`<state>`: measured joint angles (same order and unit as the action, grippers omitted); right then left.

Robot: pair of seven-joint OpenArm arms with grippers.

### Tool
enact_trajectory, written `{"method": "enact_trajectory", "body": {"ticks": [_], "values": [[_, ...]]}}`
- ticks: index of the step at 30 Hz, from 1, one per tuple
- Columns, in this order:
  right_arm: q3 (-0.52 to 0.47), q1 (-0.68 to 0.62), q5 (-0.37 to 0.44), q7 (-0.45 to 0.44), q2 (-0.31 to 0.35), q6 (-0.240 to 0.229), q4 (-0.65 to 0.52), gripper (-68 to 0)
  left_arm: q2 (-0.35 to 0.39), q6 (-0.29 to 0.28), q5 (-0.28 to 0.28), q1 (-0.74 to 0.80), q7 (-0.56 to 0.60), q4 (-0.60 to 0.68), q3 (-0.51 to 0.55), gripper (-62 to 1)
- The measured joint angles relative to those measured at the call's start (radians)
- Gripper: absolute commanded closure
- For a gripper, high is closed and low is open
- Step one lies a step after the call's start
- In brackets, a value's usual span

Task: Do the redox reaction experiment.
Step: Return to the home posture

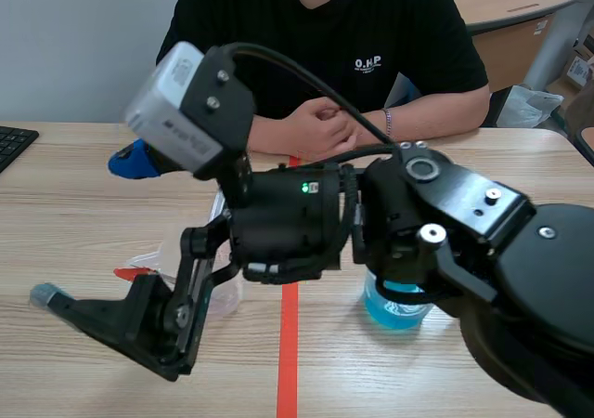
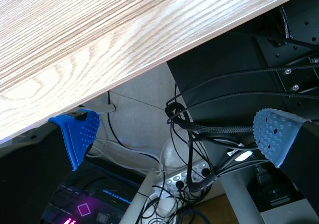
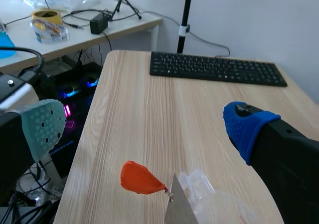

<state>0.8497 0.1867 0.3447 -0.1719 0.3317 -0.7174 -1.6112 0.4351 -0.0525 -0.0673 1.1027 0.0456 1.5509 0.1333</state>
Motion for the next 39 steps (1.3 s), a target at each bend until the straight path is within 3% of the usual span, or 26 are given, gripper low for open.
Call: {"method": "enact_trajectory", "body": {"ticks": [7, 12, 17, 21, 29, 35, 39], "values": [[-0.074, -0.08, 0.043, -0.004, 0.207, 0.186, -0.25, -67.9, 0.0, 0.0, 0.0, 0.0, 0.0, 0.0, 0.0, -62.3], [-0.191, -0.198, 0.049, -0.004, 0.307, 0.254, -0.315, -67.9, 0.0, 0.0, 0.0, 0.0, 0.0, 0.0, 0.0, -62.3], [-0.315, -0.337, 0.101, -0.006, 0.388, 0.281, -0.319, -67.9, 0.001, 0.0, 0.0, 0.0, 0.023, 0.0, 0.0, -62.3], [-0.433, -0.466, 0.12, -0.044, 0.444, 0.341, -0.319, -67.9, 0.04, 0.0, 0.004, 0.0, 0.041, 0.016, 0.0, -62.3], [-0.714, -0.711, 0.153, -0.075, 0.457, 0.38, -0.319, -67.9, 0.148, 0.0, -0.019, 0.029, 0.035, 0.125, 0.013, -62.3], [-0.843, -0.885, 0.154, -0.087, 0.454, 0.41, -0.388, -67.9, 0.269, 0.0, -0.131, 0.055, 0.007, 0.25, 0.043, -62.3], [-0.909, -0.99, 0.154, -0.088, 0.415, 0.426, -0.463, -67.9, 0.328, 0.0, -0.187, 0.055, -0.011, 0.322, 0.068, -62.3]]}}
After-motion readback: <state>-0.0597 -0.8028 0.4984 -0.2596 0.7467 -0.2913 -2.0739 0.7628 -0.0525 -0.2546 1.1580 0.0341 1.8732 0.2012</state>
